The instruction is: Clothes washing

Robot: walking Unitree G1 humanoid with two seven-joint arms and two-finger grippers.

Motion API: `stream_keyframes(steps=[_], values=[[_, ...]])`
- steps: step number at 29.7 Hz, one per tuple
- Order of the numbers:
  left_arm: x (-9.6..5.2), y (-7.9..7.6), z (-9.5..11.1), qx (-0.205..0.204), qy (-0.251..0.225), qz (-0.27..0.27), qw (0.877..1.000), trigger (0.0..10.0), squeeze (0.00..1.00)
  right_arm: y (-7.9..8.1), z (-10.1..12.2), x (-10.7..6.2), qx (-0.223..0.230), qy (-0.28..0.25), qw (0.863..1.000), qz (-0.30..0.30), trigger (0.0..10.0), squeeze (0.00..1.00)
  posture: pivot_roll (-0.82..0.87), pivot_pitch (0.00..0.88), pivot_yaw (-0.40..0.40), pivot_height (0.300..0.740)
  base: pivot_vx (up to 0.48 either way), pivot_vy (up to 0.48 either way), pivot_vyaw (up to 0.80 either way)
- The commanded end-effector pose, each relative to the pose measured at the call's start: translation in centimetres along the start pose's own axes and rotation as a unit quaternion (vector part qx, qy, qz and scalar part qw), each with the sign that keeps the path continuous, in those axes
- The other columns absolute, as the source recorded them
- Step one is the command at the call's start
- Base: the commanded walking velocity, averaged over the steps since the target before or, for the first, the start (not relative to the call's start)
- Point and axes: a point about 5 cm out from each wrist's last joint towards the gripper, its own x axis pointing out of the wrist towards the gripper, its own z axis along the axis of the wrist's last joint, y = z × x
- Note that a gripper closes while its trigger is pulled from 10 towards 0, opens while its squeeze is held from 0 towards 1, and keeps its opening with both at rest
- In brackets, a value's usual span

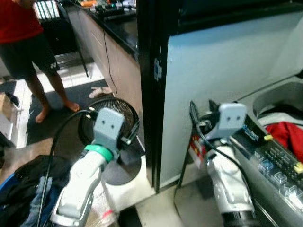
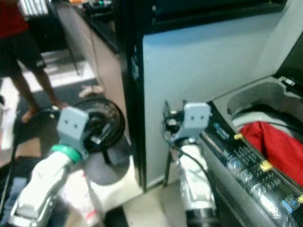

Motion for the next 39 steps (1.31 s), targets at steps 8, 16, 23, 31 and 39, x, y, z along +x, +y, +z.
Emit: stream_keyframes(steps=[8, 16, 23, 31, 39], values=[[-0.27, 0.56, -0.55, 0.008, 0.013, 0.008, 1.000, 10.0, 0.00, 0.80, -0.12, 0.07, 0.010, 0.001, 1.000, 0.009, 10.0, 0.00, 0.03, 0.012, 0.039, 0.740, 0.000, 0.000, 0.79], [-0.19, 0.61, -0.53, 0.009, 0.013, 0.008, 1.000, 10.0, 0.00, 0.78, -0.15, 0.10, 0.011, 0.001, 1.000, 0.007, 10.0, 0.00, 0.03, 0.006, 0.040, 0.740, 0.000, 0.000, 0.77], [-0.17, 0.66, -0.52, 0.010, 0.012, 0.009, 1.000, 10.0, 0.00, 0.75, -0.16, 0.13, 0.008, 0.002, 1.000, 0.007, 10.0, 0.00, 0.03, 0.004, 0.039, 0.740, 0.000, 0.000, 0.77], [-0.20, 0.70, -0.58, 0.009, 0.013, 0.010, 1.000, 10.0, 0.00, 0.76, -0.17, 0.11, 0.008, 0.003, 1.000, 0.007, 10.0, 0.00, 0.03, 0.009, 0.039, 0.740, 0.000, 0.000, 0.77], [-0.27, 0.84, -0.87, 0.008, 0.019, 0.017, 1.000, 10.0, 0.00, 0.84, -0.42, 0.01, 0.014, 0.008, 1.000, 0.008, 10.0, 0.00, 0.03, 0.015, 0.039, 0.740, 0.000, 0.000, 0.75]])
